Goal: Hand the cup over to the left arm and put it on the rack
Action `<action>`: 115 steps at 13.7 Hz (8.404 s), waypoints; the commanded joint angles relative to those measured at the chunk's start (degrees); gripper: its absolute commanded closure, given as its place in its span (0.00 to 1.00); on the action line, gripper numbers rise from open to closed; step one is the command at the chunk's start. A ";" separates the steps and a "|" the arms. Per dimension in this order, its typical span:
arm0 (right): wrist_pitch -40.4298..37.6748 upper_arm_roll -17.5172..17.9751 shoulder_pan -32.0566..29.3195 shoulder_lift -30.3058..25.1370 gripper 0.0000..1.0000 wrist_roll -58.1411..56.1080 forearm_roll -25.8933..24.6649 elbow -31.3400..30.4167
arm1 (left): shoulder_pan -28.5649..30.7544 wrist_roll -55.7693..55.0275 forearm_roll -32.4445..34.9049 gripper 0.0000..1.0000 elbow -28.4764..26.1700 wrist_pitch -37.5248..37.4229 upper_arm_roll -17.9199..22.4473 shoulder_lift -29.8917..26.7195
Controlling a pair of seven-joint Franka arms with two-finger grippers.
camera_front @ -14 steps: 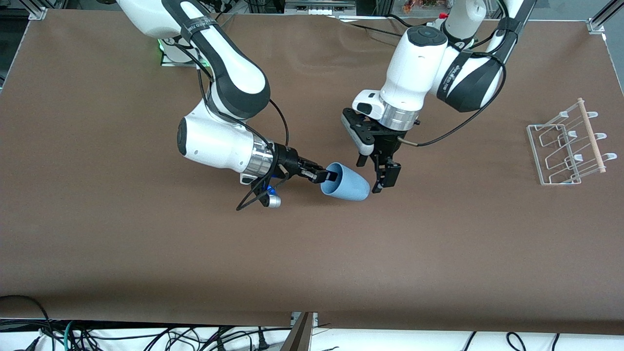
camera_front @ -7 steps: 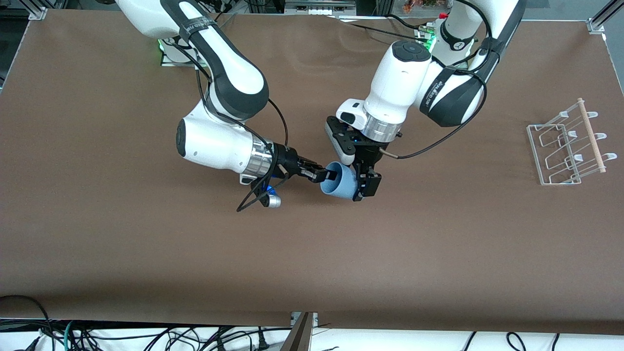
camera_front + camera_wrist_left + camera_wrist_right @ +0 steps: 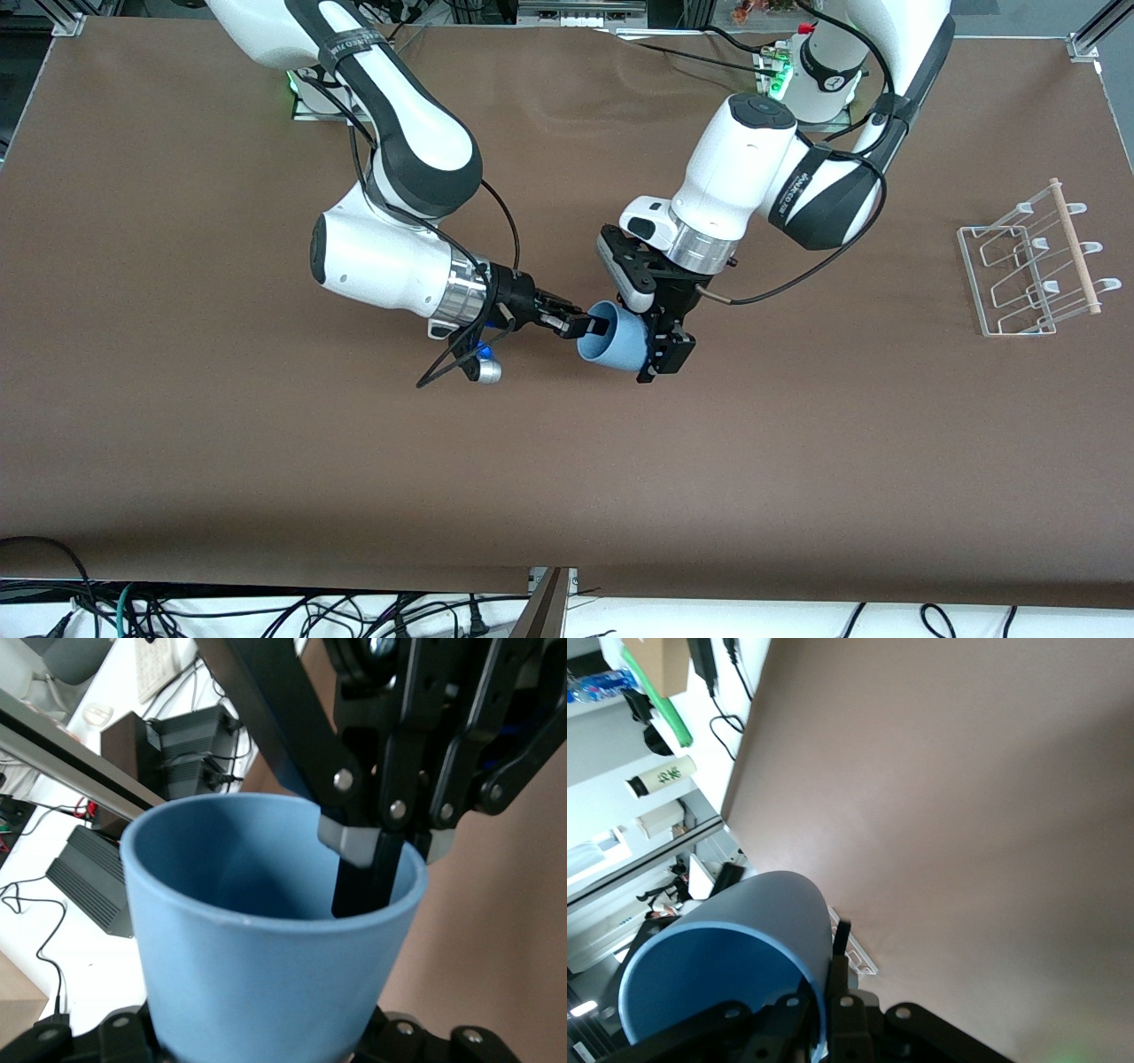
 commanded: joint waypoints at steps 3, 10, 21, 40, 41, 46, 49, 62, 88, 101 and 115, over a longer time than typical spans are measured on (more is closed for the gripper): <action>-3.45 0.58 -0.31 -1.02 0.00 0.86 0.97 -0.40 | 0.02 -5.24 0.08 0.90 -0.95 2.11 3.13 0.69; -8.52 0.14 -3.73 -1.81 0.00 0.68 0.09 -0.31 | 3.52 -9.54 -0.01 1.00 -1.65 -10.95 4.71 -6.94; -16.72 -0.12 -9.28 -3.92 0.00 0.68 -22.20 -0.31 | 16.34 -20.63 -4.49 1.00 -1.12 -77.57 5.15 -16.46; -38.51 -1.00 -20.96 -7.34 0.00 -21.71 -43.59 6.81 | 31.50 -4.13 31.33 1.00 0.20 -108.72 4.80 8.84; -38.78 -1.61 -21.40 -8.39 0.00 -22.95 -43.68 6.64 | 31.75 -3.06 33.37 1.00 0.20 -108.72 4.63 9.29; -42.03 -3.55 -21.50 -15.60 0.00 -23.31 -55.78 1.64 | 32.10 -1.38 38.04 1.00 -1.56 -107.50 4.62 9.74; -43.17 -3.81 -21.67 -20.16 0.00 -23.31 -56.60 -0.74 | 32.37 -1.46 38.75 1.00 -3.92 -107.41 4.71 10.53; -45.54 -5.04 -25.01 -30.11 0.00 -30.08 -59.07 -10.07 | 36.76 -3.13 42.62 1.00 -11.32 -101.61 4.89 10.53; -45.81 -4.87 -24.92 -29.23 0.00 -29.55 -58.97 -8.75 | 13.39 -9.88 24.53 0.00 38.07 -112.96 1.99 12.64; -45.55 -4.87 -25.01 -29.23 0.00 -30.08 -59.06 -8.75 | 13.29 -31.86 -10.27 0.00 25.66 -83.72 8.03 -13.24; -45.46 -4.87 -24.92 -29.15 0.00 -30.08 -58.97 -8.75 | 13.91 -31.88 -19.17 0.00 10.13 -63.46 15.78 -25.51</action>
